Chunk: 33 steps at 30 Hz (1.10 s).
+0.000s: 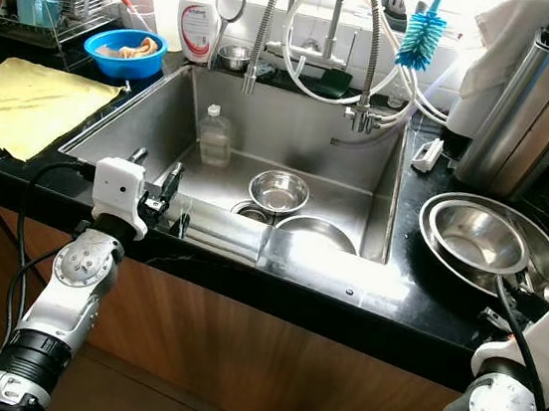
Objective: Kitchen organization
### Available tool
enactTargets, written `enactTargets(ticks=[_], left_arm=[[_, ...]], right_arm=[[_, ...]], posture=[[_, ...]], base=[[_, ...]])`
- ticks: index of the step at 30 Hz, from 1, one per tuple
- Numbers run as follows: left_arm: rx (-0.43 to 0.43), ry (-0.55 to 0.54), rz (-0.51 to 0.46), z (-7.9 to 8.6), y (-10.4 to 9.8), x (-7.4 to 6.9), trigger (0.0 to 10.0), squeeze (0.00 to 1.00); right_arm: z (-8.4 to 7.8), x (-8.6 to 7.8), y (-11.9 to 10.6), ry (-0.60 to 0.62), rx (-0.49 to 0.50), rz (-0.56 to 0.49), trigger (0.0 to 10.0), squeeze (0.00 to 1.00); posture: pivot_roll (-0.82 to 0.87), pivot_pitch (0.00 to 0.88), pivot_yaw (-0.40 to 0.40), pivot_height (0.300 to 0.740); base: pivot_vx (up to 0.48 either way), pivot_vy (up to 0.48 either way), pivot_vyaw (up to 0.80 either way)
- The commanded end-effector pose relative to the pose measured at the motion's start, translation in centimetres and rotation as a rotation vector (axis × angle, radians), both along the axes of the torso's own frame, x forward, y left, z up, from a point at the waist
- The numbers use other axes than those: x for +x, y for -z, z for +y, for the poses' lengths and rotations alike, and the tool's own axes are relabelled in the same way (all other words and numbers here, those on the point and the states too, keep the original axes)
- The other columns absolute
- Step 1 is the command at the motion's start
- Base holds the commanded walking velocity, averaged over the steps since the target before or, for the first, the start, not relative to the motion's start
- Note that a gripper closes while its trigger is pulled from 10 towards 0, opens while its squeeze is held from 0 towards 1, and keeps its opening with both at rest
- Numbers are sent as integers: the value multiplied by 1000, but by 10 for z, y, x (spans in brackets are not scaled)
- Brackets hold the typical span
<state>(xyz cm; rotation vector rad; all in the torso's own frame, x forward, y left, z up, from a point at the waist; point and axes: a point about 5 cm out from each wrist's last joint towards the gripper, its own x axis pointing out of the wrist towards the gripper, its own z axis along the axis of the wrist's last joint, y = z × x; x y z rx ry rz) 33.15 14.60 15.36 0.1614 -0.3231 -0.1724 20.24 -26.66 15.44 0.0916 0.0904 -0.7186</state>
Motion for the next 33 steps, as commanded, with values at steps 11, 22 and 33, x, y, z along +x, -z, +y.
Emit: enactTargets(ticks=[11, 22, 33], left_arm=[[19, -1, -27, 0, -7, 2, 10000, 0], [26, -4, -28, 1, -7, 1, 10000, 0], [29, -1, -32, 1, -8, 2, 10000, 0]], right_arm=[[1, 5, -4, -25, -3, -9, 627, 0], [10, 14, -12, -101, -22, -58, 10000, 0], [20, 25, -37, -173, -88, -181, 10000, 0]], posture=[[-29, 0, -13, 740], [-21, 0, -17, 740], [-16, 0, -14, 740]], base=[[0, 0, 0], [0, 0, 0], [0, 0, 0]])
